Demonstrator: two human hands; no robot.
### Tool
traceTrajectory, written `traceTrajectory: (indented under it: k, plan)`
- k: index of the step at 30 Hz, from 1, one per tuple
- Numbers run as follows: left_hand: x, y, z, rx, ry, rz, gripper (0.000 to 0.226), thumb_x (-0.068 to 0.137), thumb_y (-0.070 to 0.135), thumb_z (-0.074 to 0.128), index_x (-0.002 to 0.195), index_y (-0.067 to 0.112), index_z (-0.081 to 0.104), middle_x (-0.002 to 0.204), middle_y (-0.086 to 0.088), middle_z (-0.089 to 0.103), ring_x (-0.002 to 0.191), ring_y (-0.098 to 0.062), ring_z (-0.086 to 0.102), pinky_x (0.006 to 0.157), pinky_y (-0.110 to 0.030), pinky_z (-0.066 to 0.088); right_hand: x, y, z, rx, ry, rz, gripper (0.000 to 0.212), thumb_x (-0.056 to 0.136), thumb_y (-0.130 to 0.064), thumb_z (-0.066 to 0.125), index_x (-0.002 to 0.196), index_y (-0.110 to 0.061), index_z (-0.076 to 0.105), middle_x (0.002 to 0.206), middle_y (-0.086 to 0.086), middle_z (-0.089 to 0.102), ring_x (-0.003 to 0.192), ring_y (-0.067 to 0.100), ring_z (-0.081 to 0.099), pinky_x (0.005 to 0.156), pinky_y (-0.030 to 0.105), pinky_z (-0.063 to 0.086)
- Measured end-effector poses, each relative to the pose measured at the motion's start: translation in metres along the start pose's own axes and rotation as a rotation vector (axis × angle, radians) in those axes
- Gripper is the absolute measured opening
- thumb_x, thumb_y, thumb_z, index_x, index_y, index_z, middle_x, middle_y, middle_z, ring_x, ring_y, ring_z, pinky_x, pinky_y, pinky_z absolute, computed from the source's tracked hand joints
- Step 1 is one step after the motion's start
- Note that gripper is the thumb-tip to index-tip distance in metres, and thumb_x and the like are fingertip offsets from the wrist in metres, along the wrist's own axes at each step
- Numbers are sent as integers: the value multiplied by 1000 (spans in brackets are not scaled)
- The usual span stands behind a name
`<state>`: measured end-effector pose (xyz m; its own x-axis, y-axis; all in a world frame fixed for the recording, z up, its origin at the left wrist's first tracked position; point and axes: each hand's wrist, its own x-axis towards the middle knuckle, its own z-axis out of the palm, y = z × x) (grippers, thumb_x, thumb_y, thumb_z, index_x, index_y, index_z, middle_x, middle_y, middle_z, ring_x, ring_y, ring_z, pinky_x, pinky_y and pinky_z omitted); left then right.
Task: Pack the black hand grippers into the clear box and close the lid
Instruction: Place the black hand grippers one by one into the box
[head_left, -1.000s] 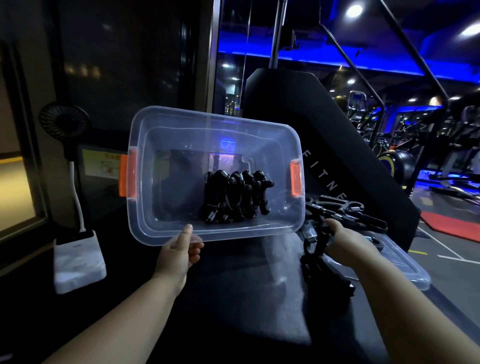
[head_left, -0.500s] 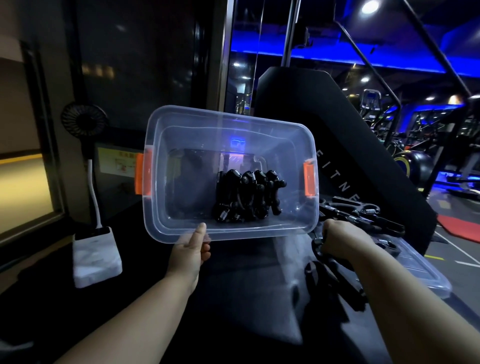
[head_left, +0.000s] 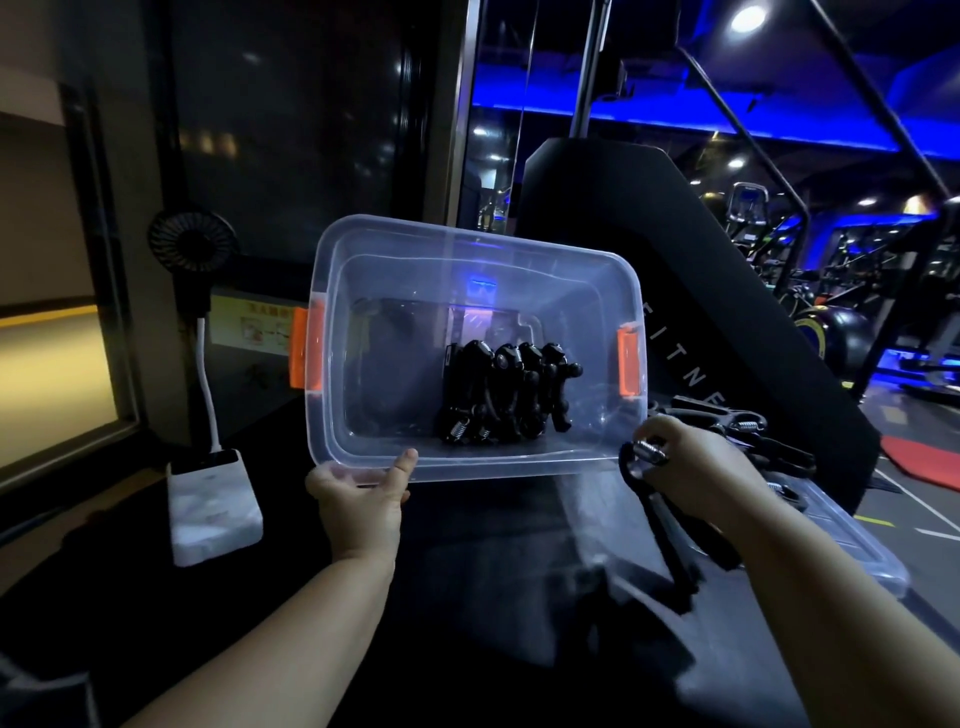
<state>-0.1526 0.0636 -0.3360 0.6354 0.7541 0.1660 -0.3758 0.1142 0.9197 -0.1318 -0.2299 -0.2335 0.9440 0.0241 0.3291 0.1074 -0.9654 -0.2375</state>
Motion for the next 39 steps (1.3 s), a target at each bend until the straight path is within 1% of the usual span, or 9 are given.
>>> traceTrajectory:
  k: [4,9,13,17,21,23,26,36,39]
  plan:
    - [2,3,-7,56,-39,78,65,72,17,81,106,20,26,71,-6,62,50,-10,61,56,-23,49,-2,-25,-19,420,-28,-25,42,79,-15,69,91,-54,59,68,-13,60,39,8,53,42,21,44]
    - [6,7,-21,145,-97,129,55,79,21,75,105,21,27,66,-3,64,58,-17,65,55,-28,52,3,-55,-28,887,-92,-99,35,89,-2,59,96,-34,73,49,-12,47,45,10,43,51,27,54]
    - [9,8,-25,181,-101,194,42,85,23,67,100,18,29,67,-5,63,57,-14,66,46,-20,48,17,-82,-18,1018,-5,-144,34,90,-1,57,91,-30,74,67,0,57,46,10,50,54,31,57]
    - [10,8,-27,181,-116,251,22,94,27,52,91,22,30,67,-10,64,52,-9,64,42,-14,45,35,-105,3,862,95,-185,50,85,-1,60,85,-50,66,116,4,55,55,13,68,66,37,61]
    - [14,10,-31,165,-107,288,17,99,33,37,84,26,35,61,-6,66,50,-11,63,42,-14,45,48,-127,28,716,154,-192,46,80,-3,61,102,-44,61,110,-3,45,73,16,65,75,42,58]
    - [15,10,-32,165,-96,280,18,100,31,34,84,24,38,58,-7,66,49,-11,63,42,-15,45,54,-137,39,633,149,-201,47,79,-7,62,110,-42,60,110,-5,42,86,18,60,83,38,54]
    - [13,6,-34,156,-112,272,18,100,29,33,85,22,39,56,-6,67,50,-13,63,44,-17,47,66,-148,53,568,121,-219,46,79,-10,64,115,-37,56,116,-3,44,94,18,54,83,27,44]
    - [5,5,-38,80,-196,322,32,87,50,34,87,20,41,59,-6,68,53,-16,66,47,-21,49,96,-172,84,347,46,-260,46,79,-10,65,120,-26,53,126,6,47,95,25,55,74,24,38]
    - [5,4,-38,76,-196,330,32,87,51,34,87,20,42,60,-7,68,54,-15,66,48,-21,50,102,-174,89,311,23,-261,43,79,-9,64,117,-26,53,125,5,46,87,24,53,70,25,39]
